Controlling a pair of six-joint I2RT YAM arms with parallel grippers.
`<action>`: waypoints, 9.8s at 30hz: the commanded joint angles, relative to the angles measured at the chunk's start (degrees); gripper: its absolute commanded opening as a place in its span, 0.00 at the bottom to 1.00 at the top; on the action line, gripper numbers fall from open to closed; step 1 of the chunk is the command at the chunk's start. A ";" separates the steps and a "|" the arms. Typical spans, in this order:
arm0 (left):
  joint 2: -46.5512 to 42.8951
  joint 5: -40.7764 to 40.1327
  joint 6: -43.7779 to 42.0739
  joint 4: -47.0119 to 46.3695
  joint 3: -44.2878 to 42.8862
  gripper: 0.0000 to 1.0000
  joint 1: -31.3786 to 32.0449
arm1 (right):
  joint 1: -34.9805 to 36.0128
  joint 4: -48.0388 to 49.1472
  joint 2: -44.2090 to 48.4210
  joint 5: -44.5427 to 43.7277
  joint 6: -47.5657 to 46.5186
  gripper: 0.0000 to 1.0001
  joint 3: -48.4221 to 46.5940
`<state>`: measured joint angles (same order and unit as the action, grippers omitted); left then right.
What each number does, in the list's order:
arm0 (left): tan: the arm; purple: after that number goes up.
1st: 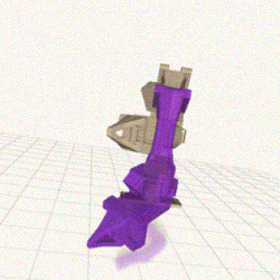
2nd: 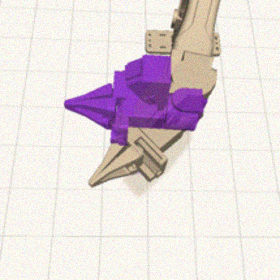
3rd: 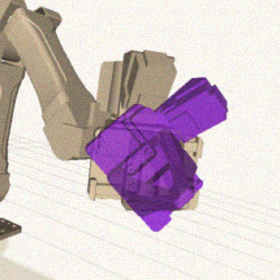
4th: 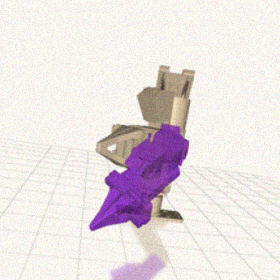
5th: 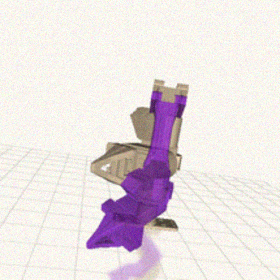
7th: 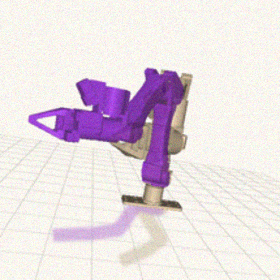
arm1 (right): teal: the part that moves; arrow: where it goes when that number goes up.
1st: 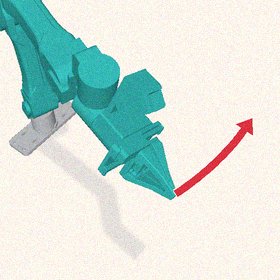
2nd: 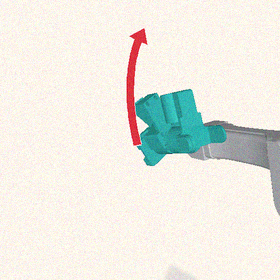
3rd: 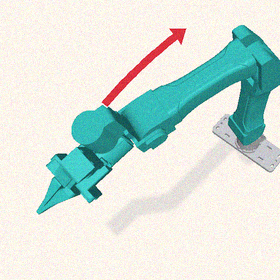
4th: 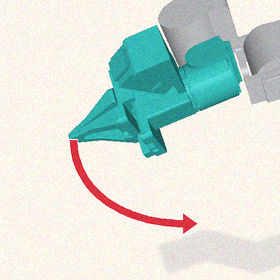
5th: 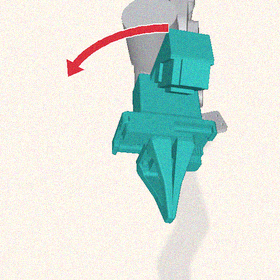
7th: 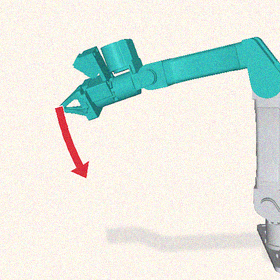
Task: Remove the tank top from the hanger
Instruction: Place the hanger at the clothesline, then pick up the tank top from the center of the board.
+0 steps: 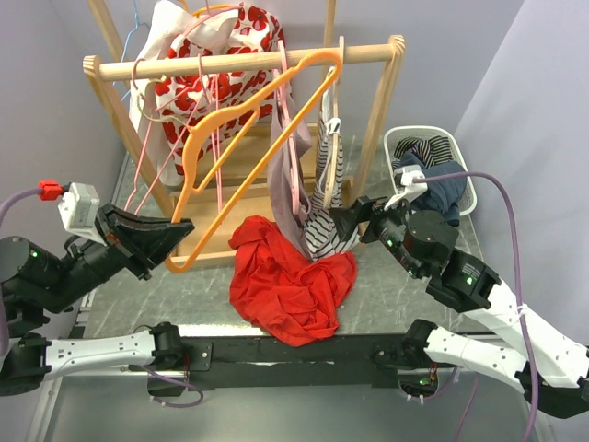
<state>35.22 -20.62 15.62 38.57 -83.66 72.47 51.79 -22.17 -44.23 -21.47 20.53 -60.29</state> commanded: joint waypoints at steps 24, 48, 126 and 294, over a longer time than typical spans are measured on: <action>-6.32 -2.84 10.93 23.13 -6.61 0.01 -11.12 | -4.68 2.40 -4.02 0.91 1.97 0.97 0.97; 17.86 -11.02 13.30 16.98 -11.17 0.01 -11.12 | -5.65 1.17 -1.39 -1.55 1.79 0.98 2.99; 20.59 -13.75 9.26 17.68 -19.88 0.01 -20.44 | -11.45 3.36 -1.47 2.05 1.70 0.98 6.59; 37.54 7.34 28.24 -33.02 51.13 0.99 -20.43 | -14.17 -7.71 -7.71 20.68 27.19 0.83 28.48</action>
<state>71.99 -15.99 45.63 12.34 -34.35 52.62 37.82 -34.89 -50.26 -4.80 50.89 -31.38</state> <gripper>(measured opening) 0.995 0.802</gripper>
